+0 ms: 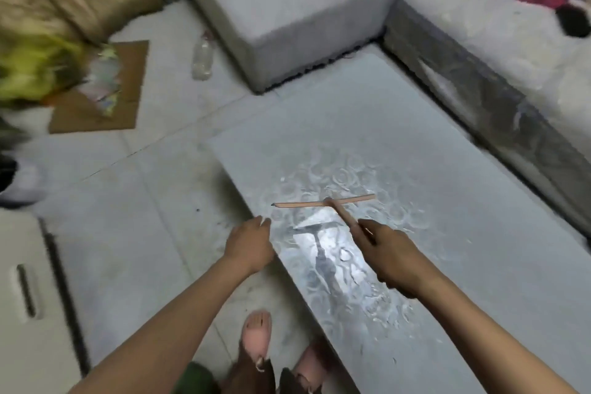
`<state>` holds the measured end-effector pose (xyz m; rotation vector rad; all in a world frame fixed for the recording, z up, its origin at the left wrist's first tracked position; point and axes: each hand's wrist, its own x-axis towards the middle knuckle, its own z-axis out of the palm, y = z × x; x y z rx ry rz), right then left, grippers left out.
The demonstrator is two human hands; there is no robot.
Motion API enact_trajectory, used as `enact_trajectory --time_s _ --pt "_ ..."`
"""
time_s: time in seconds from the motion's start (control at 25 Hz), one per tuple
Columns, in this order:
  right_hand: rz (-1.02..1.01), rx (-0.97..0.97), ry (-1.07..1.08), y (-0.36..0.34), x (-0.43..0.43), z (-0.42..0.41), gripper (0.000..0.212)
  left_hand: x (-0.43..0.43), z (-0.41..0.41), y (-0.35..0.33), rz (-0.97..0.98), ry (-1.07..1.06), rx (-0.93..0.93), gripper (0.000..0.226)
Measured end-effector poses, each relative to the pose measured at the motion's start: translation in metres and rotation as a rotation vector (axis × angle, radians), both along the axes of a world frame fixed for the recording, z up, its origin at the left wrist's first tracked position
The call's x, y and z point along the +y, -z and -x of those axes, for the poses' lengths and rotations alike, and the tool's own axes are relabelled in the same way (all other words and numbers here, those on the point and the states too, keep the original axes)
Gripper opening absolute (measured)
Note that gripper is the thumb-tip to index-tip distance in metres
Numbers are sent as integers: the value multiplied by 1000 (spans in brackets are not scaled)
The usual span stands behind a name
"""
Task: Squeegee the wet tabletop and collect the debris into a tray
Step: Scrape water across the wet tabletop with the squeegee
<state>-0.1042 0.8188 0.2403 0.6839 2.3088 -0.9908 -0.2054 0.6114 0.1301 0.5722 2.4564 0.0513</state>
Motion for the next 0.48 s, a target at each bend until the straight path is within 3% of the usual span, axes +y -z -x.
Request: enact_trajectory --time_s 0.36,0.48 --pt "42 82 -571 -13 -194 89 15 -221 -24 -10 -18 -527 79 49" --pt "21 100 -737 -7 -270 104 23 -298 -47 -6 -76 -758 54 52"
